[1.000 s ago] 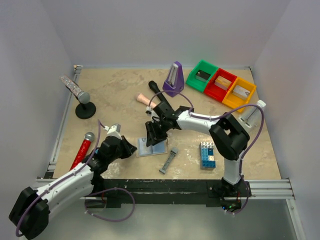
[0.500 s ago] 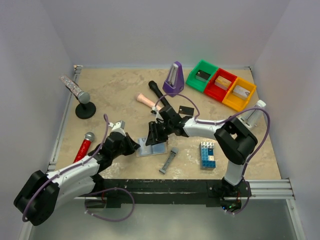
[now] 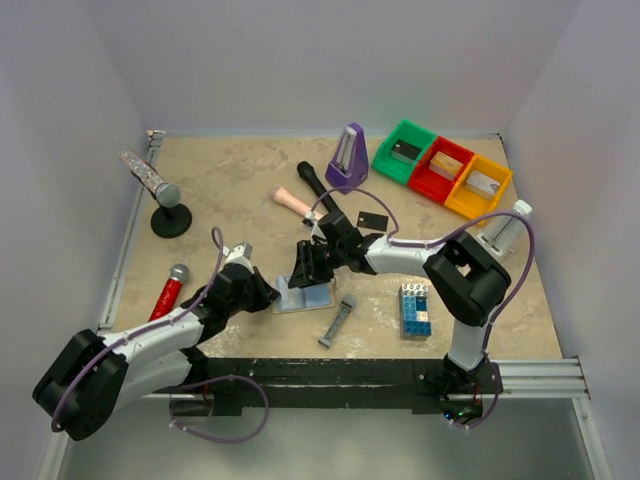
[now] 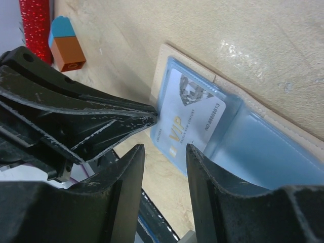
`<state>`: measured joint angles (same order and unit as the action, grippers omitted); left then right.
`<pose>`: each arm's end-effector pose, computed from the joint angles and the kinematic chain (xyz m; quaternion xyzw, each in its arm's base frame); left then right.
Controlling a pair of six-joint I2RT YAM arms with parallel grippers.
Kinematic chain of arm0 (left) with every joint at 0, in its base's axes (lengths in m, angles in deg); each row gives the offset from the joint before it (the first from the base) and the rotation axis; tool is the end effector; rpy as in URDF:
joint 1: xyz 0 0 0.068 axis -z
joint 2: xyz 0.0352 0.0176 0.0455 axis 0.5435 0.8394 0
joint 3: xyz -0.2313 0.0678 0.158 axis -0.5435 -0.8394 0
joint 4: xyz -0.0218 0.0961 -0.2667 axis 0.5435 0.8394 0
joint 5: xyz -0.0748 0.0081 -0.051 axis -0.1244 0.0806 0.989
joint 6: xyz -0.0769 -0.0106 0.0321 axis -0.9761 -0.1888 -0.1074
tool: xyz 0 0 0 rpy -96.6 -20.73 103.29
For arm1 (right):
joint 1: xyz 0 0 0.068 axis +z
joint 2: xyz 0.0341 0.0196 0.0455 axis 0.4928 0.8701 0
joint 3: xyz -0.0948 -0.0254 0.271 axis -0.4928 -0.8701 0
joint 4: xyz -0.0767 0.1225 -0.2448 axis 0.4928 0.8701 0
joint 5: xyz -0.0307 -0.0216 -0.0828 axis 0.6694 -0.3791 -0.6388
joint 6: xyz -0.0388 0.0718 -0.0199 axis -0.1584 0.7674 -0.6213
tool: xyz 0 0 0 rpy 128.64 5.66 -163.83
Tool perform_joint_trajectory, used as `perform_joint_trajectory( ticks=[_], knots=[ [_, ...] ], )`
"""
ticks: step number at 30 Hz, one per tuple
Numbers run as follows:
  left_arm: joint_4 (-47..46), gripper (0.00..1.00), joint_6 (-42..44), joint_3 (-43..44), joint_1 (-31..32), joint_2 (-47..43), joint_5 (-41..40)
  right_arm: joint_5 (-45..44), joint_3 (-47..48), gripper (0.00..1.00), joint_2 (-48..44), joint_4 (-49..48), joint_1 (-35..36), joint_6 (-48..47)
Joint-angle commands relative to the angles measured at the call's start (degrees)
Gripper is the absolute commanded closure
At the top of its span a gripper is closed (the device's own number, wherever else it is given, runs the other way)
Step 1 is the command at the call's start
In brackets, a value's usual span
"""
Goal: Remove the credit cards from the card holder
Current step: Remove the credit card from the card holder.
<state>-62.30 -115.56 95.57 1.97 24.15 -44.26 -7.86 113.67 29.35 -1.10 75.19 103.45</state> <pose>0.1818 -0.1255 0.1100 -0.1387 0.8871 -0.2996 0.3226 0.2703 0.3263 0.1364 -0.1265 0.8897 0.4227 0.1173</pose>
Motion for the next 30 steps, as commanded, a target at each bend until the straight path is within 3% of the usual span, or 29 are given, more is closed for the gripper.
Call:
perform_joint_trajectory(
  ticks=[1, 22, 30],
  knots=[
    [-2.8, 1.00, 0.6, 1.0, -0.3, 0.8, -0.6, 1.6, -0.1, 0.57, 1.4, -1.7, -0.6, 0.8],
    [-2.0, 1.00, -0.2, -0.8, -0.3, 2.0, -2.0, 2.4, -1.3, 0.56, 2.3, -2.2, -1.8, 1.2],
    [-2.3, 1.00, -0.5, -1.2, -0.3, 2.8, -2.2, 6.4, -4.0, 0.56, 1.7, -10.6, -2.2, 4.4]
  ],
)
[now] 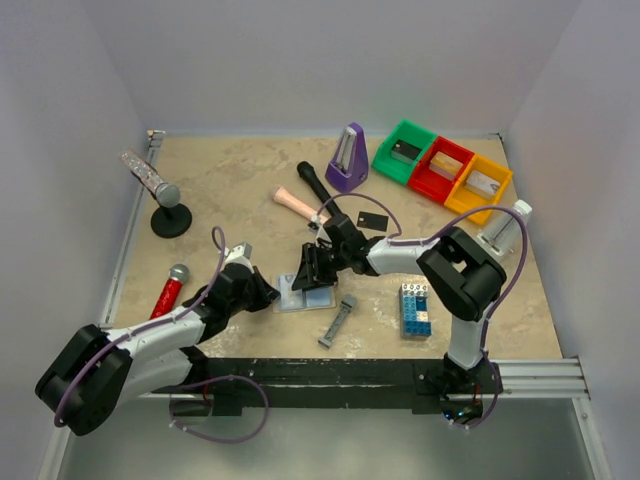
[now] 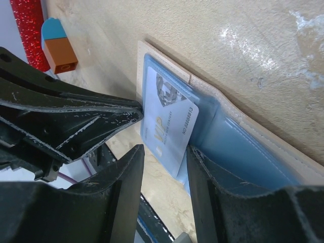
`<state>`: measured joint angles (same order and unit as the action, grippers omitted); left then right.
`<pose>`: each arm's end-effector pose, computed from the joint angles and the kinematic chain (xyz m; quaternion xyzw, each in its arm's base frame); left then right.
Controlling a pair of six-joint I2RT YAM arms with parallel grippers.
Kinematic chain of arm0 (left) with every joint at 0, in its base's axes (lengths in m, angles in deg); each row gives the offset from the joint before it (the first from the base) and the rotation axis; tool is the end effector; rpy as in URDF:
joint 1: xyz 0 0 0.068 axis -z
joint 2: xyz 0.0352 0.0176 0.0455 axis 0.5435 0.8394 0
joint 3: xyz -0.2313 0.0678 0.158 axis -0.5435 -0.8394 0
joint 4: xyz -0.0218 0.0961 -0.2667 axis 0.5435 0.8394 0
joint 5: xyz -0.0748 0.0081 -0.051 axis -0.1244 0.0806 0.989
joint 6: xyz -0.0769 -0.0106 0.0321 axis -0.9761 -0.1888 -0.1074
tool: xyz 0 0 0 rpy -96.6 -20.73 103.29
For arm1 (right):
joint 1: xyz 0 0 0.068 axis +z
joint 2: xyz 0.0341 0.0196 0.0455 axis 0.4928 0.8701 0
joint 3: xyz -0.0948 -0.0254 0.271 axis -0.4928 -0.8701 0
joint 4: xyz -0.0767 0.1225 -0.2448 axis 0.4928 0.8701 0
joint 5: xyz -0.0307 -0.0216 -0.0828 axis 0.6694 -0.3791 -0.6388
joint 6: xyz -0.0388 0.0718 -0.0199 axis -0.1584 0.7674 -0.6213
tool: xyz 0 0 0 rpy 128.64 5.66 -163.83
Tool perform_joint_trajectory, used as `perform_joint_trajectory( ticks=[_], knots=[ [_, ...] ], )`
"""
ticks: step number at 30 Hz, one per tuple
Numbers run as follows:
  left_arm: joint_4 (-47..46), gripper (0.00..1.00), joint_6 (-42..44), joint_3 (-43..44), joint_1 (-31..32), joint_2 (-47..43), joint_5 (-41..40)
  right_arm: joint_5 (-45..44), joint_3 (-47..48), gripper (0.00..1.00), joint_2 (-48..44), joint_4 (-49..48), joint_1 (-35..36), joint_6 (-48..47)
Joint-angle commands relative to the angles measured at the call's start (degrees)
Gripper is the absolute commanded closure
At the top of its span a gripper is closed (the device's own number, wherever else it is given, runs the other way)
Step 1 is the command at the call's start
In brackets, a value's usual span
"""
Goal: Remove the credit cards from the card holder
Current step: Remove the credit card from the card holder.
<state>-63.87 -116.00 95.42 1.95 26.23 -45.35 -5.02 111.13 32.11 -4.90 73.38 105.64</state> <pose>0.1839 -0.1252 0.1050 -0.1467 0.8883 -0.2909 0.3237 0.2741 0.3159 0.1107 -0.1015 0.8925 0.4302 0.0895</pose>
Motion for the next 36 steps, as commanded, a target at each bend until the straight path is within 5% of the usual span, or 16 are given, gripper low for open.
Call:
perform_joint_trajectory(
  ticks=[1, 14, 36],
  knots=[
    [-0.8, 1.00, -0.1, -1.2, -0.2, 0.7, -1.2, 4.1, -1.7, 0.56, -1.1, -7.9, -0.4, 2.5],
    [-1.5, 1.00, -0.3, -2.0, -0.2, 1.8, -1.4, 11.5, -3.5, 0.56, 0.6, -17.5, -1.1, 6.4],
    [-8.1, 1.00, -0.9, -2.4, -0.2, 3.4, 3.2, 12.2, 2.1, 0.57, 2.8, -8.1, -0.9, 3.1]
  ],
)
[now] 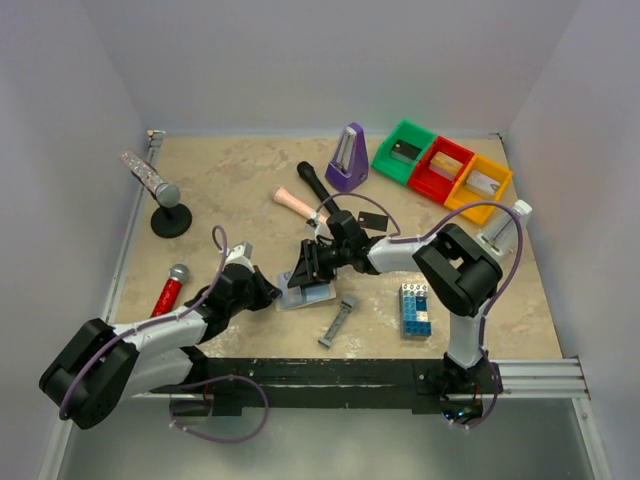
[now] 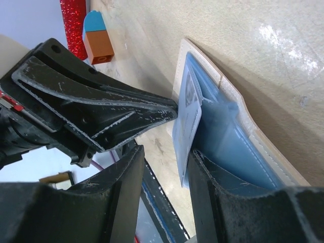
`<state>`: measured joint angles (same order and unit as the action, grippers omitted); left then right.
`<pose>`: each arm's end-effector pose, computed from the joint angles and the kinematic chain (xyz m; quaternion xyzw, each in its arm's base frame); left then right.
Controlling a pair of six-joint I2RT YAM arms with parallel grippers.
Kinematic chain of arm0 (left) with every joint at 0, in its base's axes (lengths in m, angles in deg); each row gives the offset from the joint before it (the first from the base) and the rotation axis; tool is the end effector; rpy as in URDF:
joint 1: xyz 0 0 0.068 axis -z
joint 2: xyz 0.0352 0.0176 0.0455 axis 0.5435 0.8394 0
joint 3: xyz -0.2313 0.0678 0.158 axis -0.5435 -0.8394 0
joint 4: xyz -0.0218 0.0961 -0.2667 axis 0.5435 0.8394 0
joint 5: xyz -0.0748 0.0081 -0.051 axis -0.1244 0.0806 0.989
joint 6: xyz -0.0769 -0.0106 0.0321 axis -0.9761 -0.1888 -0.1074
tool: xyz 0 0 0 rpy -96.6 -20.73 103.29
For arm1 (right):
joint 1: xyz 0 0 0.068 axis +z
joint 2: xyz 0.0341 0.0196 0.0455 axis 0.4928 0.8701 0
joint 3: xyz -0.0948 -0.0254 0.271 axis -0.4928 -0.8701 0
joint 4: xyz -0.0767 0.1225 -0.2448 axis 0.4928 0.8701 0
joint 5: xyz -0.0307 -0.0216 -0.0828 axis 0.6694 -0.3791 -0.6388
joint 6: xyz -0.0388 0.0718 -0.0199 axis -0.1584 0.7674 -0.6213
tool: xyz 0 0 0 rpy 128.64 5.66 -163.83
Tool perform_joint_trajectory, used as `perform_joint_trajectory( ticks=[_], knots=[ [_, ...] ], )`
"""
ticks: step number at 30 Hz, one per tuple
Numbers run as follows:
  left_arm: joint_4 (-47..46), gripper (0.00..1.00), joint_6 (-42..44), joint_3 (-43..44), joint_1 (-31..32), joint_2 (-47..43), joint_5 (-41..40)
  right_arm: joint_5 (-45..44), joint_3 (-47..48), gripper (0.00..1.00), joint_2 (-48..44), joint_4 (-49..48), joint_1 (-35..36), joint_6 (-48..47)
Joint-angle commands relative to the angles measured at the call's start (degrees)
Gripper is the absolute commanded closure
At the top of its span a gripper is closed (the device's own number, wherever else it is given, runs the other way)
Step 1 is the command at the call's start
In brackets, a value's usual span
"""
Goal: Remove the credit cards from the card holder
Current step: Remove the credit card from the card holder.
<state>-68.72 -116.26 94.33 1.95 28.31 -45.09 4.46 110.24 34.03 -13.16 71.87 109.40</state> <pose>0.1857 -0.1268 0.1011 -0.1469 0.8817 -0.3023 0.3311 0.2784 0.3183 0.1114 -0.1069 0.8570 0.5010 0.0564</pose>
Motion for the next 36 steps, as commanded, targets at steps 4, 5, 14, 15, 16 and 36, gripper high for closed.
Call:
perform_joint_trajectory(
  ticks=[4, 5, 14, 15, 16, 36],
  knots=[
    [-4.7, 1.00, -1.0, -1.4, -0.2, 1.7, 3.8, 2.9, 4.3, 0.56, 1.8, 1.4, 0.8, -0.8],
    [-4.8, 1.00, -1.0, -1.4, -0.2, 1.7, 3.8, 2.9, 4.4, 0.57, 2.0, 1.8, 0.8, -0.9],
    [-2.2, 1.00, -1.0, -1.4, -0.2, 0.0, 2.6, 2.9, 5.2, 0.59, 1.4, 5.5, 0.8, -3.1],
    [-1.7, 1.00, -0.9, -1.4, -0.3, -0.3, 2.1, 2.9, 5.1, 0.59, 0.9, 5.9, 0.7, -3.3],
    [-1.3, 1.00, -0.9, -1.6, -0.2, -0.5, 1.8, 2.8, 5.1, 0.59, 0.7, 6.4, 0.7, -3.6],
    [1.7, 1.00, -1.7, -2.7, -0.3, 0.7, -1.7, 1.9, 3.5, 0.63, -3.2, 8.2, -0.3, -4.7]
  ],
)
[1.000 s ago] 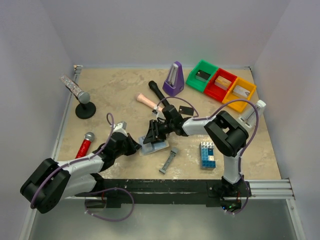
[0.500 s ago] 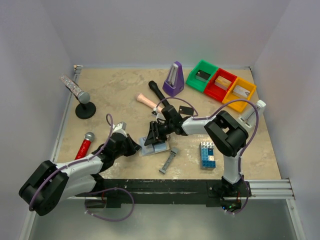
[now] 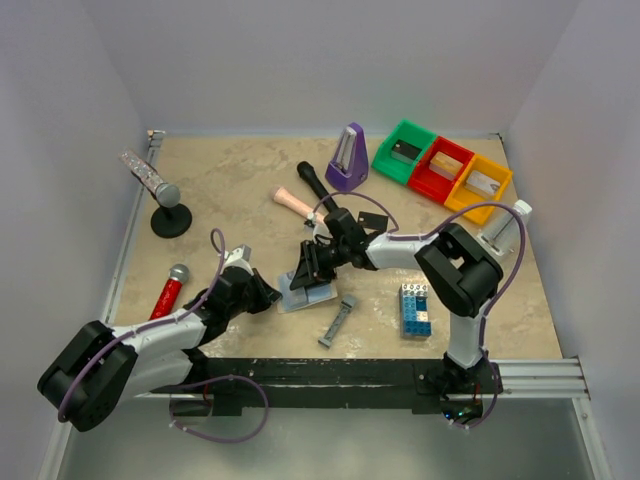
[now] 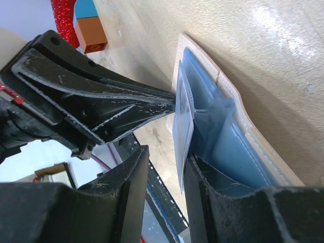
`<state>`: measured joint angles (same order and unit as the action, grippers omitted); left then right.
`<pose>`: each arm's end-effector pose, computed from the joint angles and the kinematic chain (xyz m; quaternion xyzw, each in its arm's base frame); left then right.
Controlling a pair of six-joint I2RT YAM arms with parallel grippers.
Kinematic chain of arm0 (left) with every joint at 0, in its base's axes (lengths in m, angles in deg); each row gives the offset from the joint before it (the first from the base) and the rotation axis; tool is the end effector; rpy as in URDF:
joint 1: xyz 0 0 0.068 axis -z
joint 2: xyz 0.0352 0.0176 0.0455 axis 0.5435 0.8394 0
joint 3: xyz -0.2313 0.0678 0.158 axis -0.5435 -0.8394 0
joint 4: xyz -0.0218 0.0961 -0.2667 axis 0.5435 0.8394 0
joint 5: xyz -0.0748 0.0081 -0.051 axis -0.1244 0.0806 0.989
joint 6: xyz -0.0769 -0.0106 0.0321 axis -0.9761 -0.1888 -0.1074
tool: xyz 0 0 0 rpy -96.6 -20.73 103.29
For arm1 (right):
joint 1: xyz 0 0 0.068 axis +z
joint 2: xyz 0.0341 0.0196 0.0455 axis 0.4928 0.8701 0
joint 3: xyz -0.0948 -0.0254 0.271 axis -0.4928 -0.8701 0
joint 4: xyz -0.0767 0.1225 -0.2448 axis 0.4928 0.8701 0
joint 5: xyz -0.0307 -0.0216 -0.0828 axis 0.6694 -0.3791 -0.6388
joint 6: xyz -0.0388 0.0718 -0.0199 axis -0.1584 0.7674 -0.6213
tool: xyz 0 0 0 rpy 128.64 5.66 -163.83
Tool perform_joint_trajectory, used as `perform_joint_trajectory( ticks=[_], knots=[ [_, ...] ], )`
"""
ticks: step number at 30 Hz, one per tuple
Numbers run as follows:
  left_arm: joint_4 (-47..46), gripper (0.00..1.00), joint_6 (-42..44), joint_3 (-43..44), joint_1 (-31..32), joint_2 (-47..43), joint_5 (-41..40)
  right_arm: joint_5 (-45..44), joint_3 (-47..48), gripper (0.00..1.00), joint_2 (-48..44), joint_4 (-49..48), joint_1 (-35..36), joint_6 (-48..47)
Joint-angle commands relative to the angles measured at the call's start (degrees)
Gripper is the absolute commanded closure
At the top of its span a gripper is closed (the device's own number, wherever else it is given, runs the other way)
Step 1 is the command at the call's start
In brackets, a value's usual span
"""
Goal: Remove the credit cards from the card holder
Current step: Remove the credit card from the card holder.
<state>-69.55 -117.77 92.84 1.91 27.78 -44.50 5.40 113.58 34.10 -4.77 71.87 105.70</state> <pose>0.1809 -0.1243 0.0960 -0.1566 0.8806 -0.3091 0.3232 0.2792 0.3203 0.1155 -0.1230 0.8670 0.4816 0.0346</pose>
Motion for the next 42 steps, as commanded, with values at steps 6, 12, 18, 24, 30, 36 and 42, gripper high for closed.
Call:
perform_joint_trajectory(
  ticks=[6, 12, 18, 24, 30, 36, 42],
  knots=[
    [2.6, 1.00, -0.3, -1.5, -0.2, 1.9, -2.6, 0.6, -0.3, 0.65, -4.1, 0.1, -0.6, -1.1],
    [2.7, 1.00, -0.4, -1.6, -0.3, 2.0, -2.8, 0.4, -0.8, 0.66, -4.8, 0.8, -1.2, -1.6],
    [2.8, 1.00, -0.4, -1.6, -0.2, 2.0, -3.0, 0.2, -1.2, 0.66, -5.6, 1.7, -1.8, -2.3],
    [2.8, 1.00, -0.4, -1.7, -0.2, 2.1, -3.1, 0.0, -1.2, 0.68, -6.1, 2.2, -2.2, -2.7],
    [2.9, 1.00, -0.4, -1.7, -0.3, 2.0, -3.1, -0.1, -1.5, 0.70, -6.6, 2.9, -2.6, -3.1],
    [3.3, 1.00, -0.4, -1.7, -0.2, 1.5, -3.1, -0.5, -1.7, 0.72, -6.8, 3.6, -3.1, -3.3],
    [3.6, 1.00, -0.3, -1.7, -0.3, 1.2, -3.1, -0.2, -1.4, 0.75, -6.7, 3.6, -3.2, -3.4]
  ],
)
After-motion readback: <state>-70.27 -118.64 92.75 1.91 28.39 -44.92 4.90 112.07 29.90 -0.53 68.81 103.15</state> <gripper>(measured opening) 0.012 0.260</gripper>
